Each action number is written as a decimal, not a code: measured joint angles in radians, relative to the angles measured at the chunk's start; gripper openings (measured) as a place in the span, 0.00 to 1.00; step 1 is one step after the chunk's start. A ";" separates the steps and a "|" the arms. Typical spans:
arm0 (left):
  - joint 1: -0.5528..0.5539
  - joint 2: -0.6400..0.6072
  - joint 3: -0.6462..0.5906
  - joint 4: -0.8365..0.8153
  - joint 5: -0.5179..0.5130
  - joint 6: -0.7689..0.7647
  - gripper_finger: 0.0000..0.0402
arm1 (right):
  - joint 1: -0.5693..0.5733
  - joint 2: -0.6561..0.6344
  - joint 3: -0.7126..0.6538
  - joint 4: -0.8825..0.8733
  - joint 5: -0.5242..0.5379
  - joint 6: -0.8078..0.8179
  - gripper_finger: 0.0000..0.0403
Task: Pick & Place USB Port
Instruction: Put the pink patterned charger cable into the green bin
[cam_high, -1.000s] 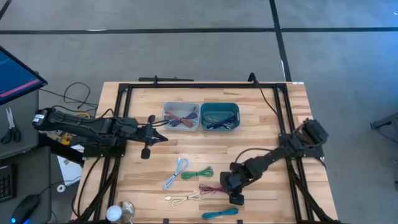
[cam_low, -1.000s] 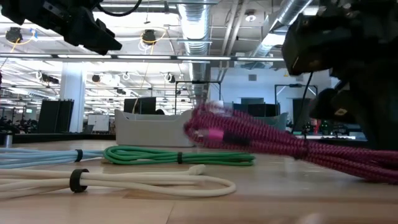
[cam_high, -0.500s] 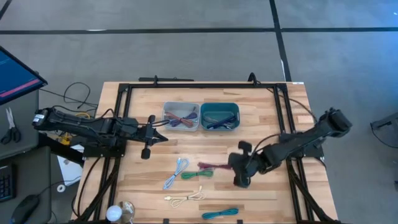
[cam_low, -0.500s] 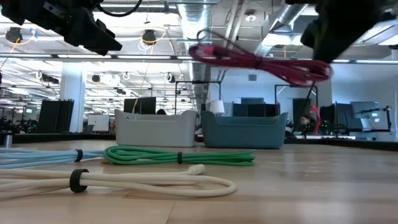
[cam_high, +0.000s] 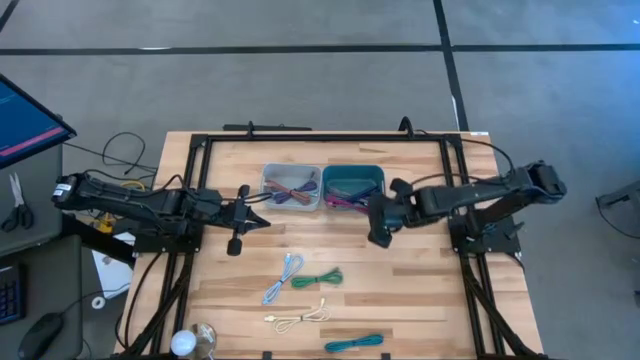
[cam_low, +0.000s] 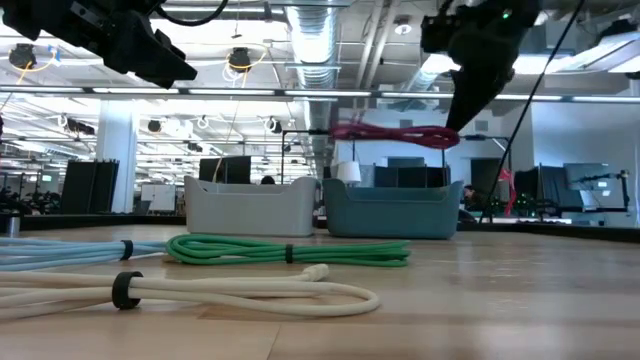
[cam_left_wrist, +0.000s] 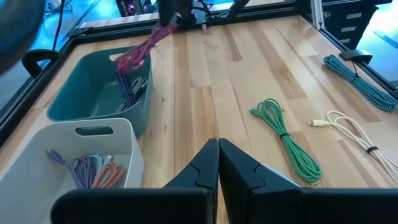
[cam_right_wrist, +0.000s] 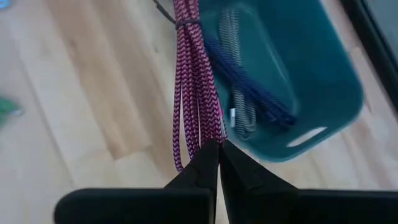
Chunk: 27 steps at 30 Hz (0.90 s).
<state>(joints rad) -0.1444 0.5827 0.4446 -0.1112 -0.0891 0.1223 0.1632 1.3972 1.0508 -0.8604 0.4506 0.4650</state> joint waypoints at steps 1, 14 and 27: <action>0.000 0.000 0.000 0.000 0.000 0.000 0.03 | -0.023 -0.001 0.000 0.001 -0.001 -0.023 0.00; 0.000 0.000 0.000 0.000 0.000 0.000 0.03 | -0.250 -0.001 0.000 0.050 -0.003 -0.201 0.00; 0.000 0.000 0.000 0.000 0.000 0.000 0.03 | -0.330 0.126 0.001 0.080 -0.054 -0.264 0.00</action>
<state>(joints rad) -0.1444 0.5827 0.4446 -0.1112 -0.0891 0.1223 -0.1665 1.5227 1.0515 -0.7809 0.3971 0.2008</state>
